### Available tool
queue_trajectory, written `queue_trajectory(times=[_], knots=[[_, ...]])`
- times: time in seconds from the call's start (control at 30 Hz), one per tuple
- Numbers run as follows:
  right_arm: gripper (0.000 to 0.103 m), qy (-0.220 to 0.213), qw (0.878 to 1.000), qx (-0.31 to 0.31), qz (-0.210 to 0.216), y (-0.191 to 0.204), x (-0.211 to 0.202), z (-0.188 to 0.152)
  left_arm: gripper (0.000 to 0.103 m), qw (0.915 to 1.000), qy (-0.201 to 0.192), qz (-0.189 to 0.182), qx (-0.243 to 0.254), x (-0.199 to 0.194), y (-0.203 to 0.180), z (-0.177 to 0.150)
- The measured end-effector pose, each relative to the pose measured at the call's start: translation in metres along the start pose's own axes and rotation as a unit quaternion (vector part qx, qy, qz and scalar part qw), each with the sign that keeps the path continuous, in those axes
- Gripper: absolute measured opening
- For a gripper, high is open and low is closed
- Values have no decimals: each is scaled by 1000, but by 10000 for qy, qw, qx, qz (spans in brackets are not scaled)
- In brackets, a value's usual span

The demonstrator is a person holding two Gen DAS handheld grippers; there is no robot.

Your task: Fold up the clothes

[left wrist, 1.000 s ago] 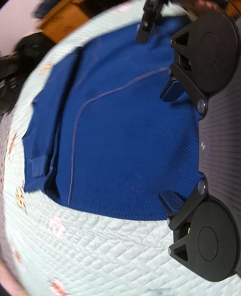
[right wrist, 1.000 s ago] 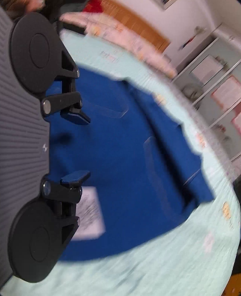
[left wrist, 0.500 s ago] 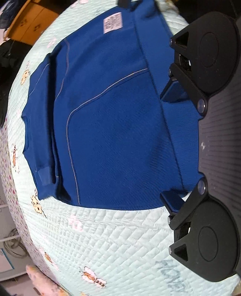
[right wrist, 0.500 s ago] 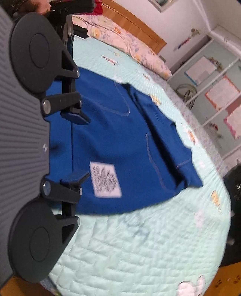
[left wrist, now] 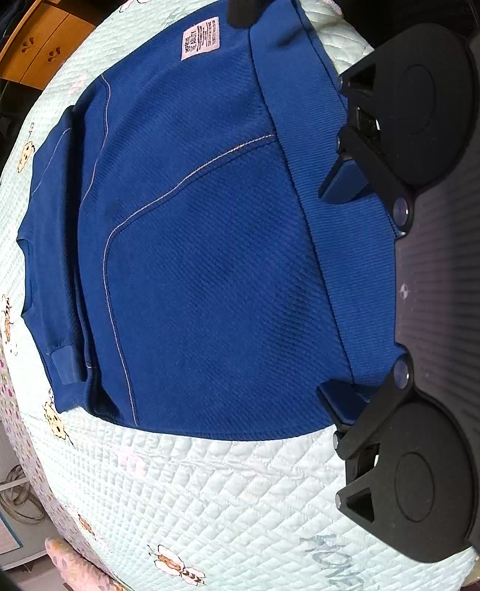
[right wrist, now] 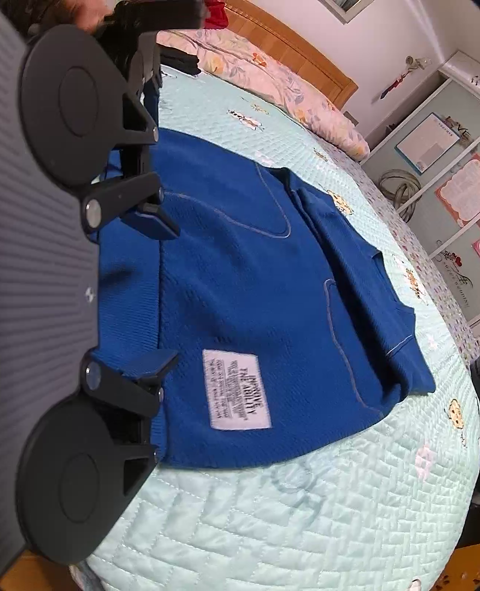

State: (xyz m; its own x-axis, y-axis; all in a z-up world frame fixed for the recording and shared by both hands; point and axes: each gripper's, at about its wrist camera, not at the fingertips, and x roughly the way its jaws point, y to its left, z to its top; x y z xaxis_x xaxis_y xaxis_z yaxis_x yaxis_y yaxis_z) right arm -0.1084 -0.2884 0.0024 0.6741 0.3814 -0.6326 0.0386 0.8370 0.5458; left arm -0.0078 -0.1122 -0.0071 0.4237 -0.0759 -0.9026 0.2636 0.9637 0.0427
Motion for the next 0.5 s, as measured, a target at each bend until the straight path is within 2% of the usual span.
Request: queue_trajectory(times=[0.13, 0.27, 0.33, 0.5], knots=[[68, -273, 9994, -152, 134, 11, -1, 7, 103, 10000, 4, -62, -10, 2, 2, 0], [67, 196, 9994, -73, -276, 1, 21, 0, 103, 10000, 20, -89, 6, 4, 3, 1], [68, 77, 9996, -176, -219, -2, 16, -7, 103, 9999, 18, -108, -3, 4, 3, 1], [68, 114, 9997, -131, -197, -2, 5, -8, 103, 9999, 10, -156, -29, 3, 5, 1]])
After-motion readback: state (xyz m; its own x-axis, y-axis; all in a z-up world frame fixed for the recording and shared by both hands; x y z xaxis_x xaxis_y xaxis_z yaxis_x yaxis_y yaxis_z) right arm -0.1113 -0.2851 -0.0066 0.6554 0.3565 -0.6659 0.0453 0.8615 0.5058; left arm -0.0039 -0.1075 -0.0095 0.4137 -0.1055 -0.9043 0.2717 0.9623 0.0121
